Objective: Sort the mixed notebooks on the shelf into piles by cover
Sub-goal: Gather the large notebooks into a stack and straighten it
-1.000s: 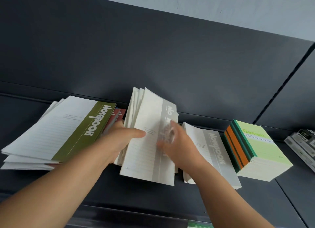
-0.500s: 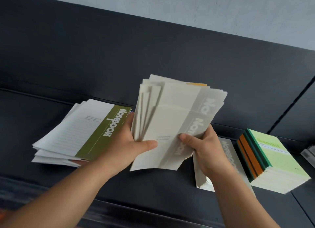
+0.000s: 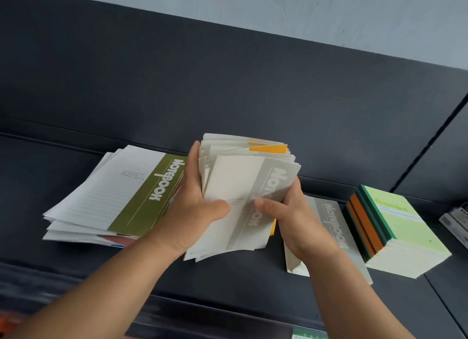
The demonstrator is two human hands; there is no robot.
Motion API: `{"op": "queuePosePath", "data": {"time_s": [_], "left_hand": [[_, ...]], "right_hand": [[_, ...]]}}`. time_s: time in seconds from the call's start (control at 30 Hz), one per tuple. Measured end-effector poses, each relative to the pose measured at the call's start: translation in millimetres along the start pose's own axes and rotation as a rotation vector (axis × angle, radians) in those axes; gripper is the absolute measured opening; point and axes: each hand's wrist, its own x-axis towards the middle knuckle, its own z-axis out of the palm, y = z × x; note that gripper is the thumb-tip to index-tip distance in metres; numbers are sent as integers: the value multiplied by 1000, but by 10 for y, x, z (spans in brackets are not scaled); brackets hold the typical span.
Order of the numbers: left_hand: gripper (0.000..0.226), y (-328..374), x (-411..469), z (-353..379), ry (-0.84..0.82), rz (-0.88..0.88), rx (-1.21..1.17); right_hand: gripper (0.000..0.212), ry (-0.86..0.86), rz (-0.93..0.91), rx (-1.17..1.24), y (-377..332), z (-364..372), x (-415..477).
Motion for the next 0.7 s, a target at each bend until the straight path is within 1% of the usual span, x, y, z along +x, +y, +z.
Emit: {"op": "queuePosePath", "data": {"time_s": [0.1, 0.23, 0.3, 0.37, 0.43, 0.5, 0.57, 0.63, 0.7], "left_hand": [[95, 15, -3, -29, -4, -23, 20], [67, 1, -14, 35, 133, -22, 115], [65, 43, 15, 65, 182, 14, 121], [69, 117, 69, 52, 191, 57, 98], [77, 180, 109, 20, 151, 84, 69], [91, 196, 122, -6, 83, 72, 22], [106, 184, 104, -18, 43, 30, -11], [112, 146, 90, -48, 10, 3, -56], [124, 121, 91, -89, -41, -17, -108]], "right_hand": [[60, 52, -3, -8, 17, -19, 7], [39, 147, -8, -15, 28, 30, 5], [36, 187, -21, -2, 6, 53, -1], [37, 220, -66, 6, -36, 56, 11], [40, 244, -124, 0, -92, 47, 25], [49, 222, -162, -16, -150, 41, 21], [63, 175, -159, -41, -179, 34, 6], [80, 134, -137, -64, -171, 10, -13], [96, 102, -112, -53, -150, -13, -28]]}}
